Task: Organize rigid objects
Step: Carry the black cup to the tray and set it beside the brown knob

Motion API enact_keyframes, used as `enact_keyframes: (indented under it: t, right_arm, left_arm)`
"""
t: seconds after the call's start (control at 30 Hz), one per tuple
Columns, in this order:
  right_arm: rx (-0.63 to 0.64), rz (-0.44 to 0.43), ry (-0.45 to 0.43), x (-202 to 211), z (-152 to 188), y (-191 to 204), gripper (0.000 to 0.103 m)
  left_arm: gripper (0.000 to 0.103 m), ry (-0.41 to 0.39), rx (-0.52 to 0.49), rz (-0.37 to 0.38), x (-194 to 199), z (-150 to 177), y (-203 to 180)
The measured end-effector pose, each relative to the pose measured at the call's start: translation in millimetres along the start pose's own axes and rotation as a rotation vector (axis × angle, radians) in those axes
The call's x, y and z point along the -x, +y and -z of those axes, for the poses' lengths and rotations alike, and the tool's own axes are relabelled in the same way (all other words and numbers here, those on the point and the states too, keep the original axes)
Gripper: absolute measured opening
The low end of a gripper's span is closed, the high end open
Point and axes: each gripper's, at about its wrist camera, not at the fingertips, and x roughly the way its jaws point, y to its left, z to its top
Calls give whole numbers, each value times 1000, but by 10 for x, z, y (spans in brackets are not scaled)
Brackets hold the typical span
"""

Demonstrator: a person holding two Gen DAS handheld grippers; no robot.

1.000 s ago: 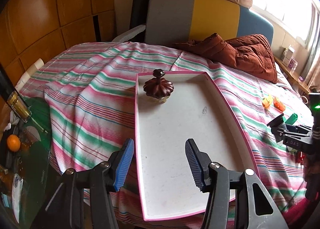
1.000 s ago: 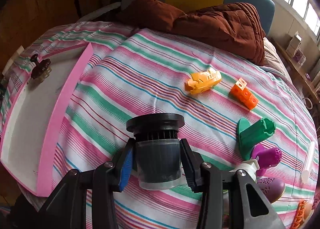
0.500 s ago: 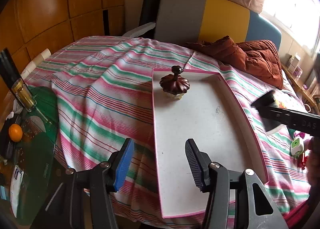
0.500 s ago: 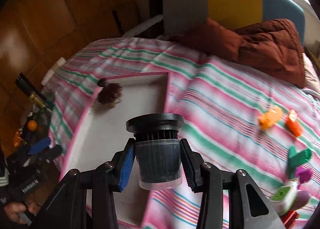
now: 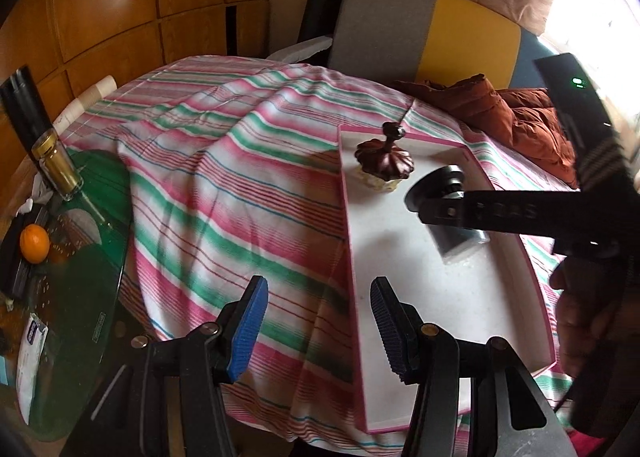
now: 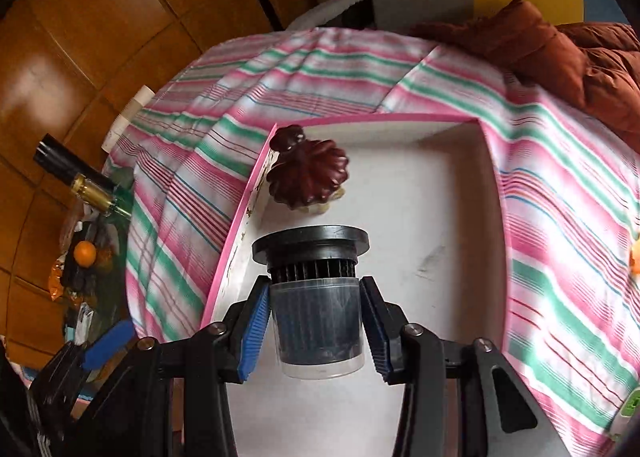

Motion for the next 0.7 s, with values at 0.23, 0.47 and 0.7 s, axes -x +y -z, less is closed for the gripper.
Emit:
enact_keyframes:
  t: [0.23,0.47,0.7]
  right_arm:
    - [-5,25,7,-223,-93,138,44]
    - [-2,32,30,-313,-73,198,44]
    - [-24,31,38,-398,-73,274,45]
  left_arm:
    - [54,10,24,-16,-28,33,121]
    - [54,5,35,-28,-16,36,161]
    - [54,8,30,-31,-8,51,155]
